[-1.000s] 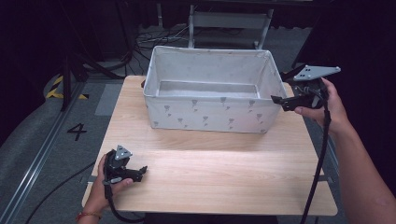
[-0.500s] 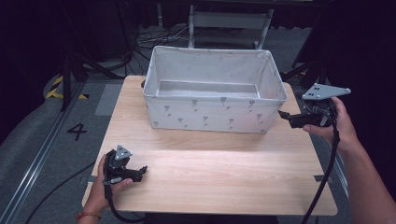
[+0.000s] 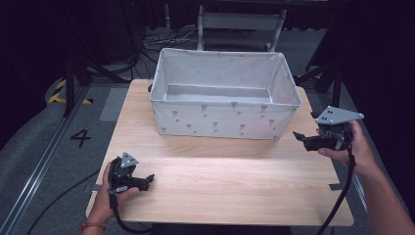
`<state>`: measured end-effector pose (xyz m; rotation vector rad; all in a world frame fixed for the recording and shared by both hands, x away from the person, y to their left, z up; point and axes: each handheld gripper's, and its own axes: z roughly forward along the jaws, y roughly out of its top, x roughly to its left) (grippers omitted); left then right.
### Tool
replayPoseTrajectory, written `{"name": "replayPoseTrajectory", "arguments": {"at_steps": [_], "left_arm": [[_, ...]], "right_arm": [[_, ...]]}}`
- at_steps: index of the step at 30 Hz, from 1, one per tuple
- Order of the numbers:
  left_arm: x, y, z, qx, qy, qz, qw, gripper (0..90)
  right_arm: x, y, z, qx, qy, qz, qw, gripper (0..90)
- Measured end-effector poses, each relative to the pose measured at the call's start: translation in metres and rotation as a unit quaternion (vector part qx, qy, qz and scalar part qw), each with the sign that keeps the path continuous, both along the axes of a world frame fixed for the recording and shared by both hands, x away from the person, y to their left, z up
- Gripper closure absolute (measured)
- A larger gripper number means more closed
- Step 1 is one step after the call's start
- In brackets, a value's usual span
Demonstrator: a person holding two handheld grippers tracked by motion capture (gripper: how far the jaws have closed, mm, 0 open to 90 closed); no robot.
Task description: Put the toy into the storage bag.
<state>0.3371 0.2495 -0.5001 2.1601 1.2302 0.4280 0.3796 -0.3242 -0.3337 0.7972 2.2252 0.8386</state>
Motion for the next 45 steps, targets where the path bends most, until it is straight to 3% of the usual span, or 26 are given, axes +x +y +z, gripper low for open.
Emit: {"name": "replayPoseTrajectory", "arguments": {"at_steps": [8,23,34,41,45], "left_arm": [[0.0,0.0,0.0,0.0,0.0,0.0,1.0,1.1],[0.0,0.0,0.0,0.0,0.0,0.0,1.0,1.1],[0.0,0.0,0.0,0.0,0.0,0.001,1.0,1.1],[0.0,0.0,0.0,0.0,0.0,0.001,1.0,1.0],[0.0,0.0,0.0,0.0,0.0,0.001,1.0,1.0]], "right_arm": [[-0.009,-0.002,-0.029,-0.021,0.006,-0.004,0.9998,16.5],[-0.02,-0.017,-0.077,-0.007,0.038,-0.001,0.9992,16.5],[-0.034,-0.031,-0.114,0.022,0.065,0.004,0.9976,16.6],[-0.047,-0.048,-0.14,0.059,0.094,-0.002,0.9938,16.9],[-0.052,-0.053,-0.151,0.064,0.107,-0.008,0.9921,17.0]]}}
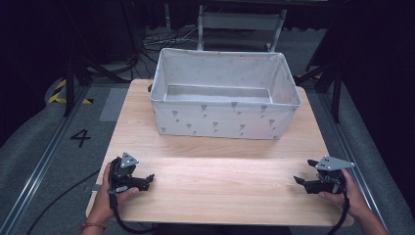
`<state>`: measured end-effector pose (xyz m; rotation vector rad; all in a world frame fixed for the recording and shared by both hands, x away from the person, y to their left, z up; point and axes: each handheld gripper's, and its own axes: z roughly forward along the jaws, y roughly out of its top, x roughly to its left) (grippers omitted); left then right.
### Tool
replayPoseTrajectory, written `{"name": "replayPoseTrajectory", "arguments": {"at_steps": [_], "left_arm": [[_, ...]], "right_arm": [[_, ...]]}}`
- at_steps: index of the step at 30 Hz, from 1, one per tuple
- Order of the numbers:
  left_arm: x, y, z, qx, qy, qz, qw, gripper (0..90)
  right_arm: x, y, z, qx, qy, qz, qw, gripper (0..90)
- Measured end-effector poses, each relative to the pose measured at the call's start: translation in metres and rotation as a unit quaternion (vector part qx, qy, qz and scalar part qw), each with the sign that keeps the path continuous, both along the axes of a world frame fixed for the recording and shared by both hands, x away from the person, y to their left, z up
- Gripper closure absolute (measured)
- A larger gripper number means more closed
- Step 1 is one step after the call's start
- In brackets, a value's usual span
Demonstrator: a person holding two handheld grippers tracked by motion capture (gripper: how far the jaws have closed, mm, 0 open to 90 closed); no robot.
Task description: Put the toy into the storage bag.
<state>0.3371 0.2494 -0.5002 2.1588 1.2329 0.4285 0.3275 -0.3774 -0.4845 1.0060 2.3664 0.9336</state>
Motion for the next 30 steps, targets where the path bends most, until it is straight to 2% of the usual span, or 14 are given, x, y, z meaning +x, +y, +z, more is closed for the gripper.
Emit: {"name": "replayPoseTrajectory", "arguments": {"at_steps": [3,6,10,14,23,25,30], "left_arm": [[0.0,0.0,0.0,0.0,0.0,-0.001,1.0,1.0],[0.001,0.0,0.0,0.002,0.003,-0.003,1.0,0.3],[0.001,0.0,0.0,0.002,0.003,-0.003,1.0,0.3],[0.001,0.0,0.0,0.002,0.005,0.001,1.0,0.2],[0.003,-0.001,0.0,0.001,0.003,0.004,1.0,0.2],[0.003,0.0,0.001,0.002,0.011,0.0,0.9999,0.2],[0.004,-0.001,0.001,0.0,0.009,0.003,1.0,0.3]], "right_arm": [[-0.004,-0.006,-0.008,0.004,0.008,-0.006,0.9999,17.0],[-0.004,-0.009,-0.015,0.029,0.016,-0.022,0.9992,17.1],[-0.003,-0.011,-0.021,0.046,0.024,-0.028,0.9983,14.9],[0.0,-0.013,-0.022,0.052,0.038,-0.035,0.9973,13.0],[0.001,-0.013,-0.022,0.051,0.036,-0.038,0.9973,12.5],[0.001,-0.013,-0.022,0.051,0.036,-0.038,0.9973,12.5],[0.001,-0.013,-0.022,0.051,0.037,-0.038,0.9973,12.6]]}}
